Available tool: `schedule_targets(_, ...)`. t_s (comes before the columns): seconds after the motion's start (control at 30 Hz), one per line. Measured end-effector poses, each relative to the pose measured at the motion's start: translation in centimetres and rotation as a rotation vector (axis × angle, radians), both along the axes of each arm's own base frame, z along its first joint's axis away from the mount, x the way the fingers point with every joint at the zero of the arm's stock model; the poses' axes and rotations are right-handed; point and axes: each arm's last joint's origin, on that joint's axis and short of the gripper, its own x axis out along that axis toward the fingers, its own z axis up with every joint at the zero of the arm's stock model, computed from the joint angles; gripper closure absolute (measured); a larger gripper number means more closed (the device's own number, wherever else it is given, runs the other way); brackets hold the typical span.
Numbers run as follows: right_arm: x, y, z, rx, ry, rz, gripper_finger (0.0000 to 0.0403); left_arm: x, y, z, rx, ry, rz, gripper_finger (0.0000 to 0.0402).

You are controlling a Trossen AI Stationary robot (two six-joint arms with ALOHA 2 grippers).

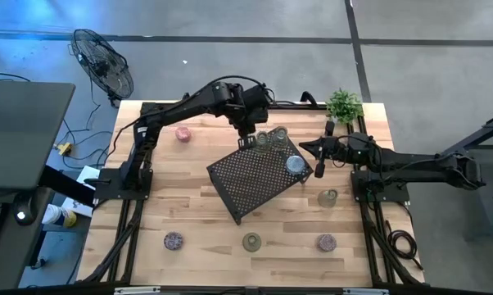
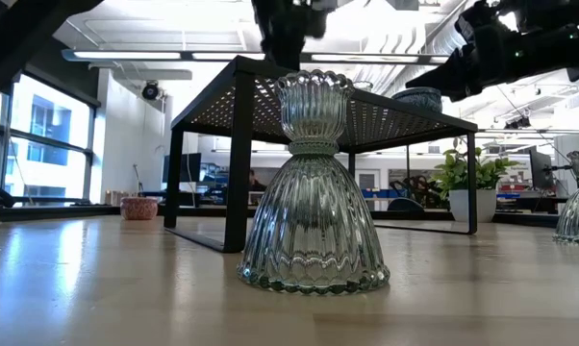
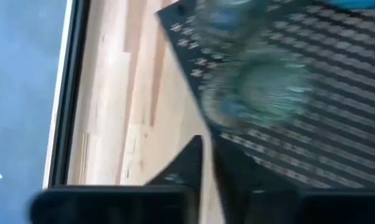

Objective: Pick & Place candle stick holders
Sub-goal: Put the left green glass candle holder on the shelf

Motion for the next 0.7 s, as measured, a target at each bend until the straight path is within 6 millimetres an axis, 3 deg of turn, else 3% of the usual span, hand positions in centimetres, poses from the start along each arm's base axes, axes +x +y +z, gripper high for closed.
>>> schedule_targets(0.13,0.0,0.1,0.0,0.005,0.001,0.037,0.0402,-0.3,1.2,-0.6,-0.004,-0.031,0.055,0.0386)
schedule_targets(0.4,0.0,0.1,-0.1,0.019,0.006,0.046,0.0402,-0.6,0.8,-3.3,-0.050,-0.172,0.035,0.0398)
schedule_targets(0.7,0.0,0.1,-0.1,0.019,0.007,0.040,0.0401,-1.6,0.2,-4.0,-0.085,-0.303,0.009,0.0401)
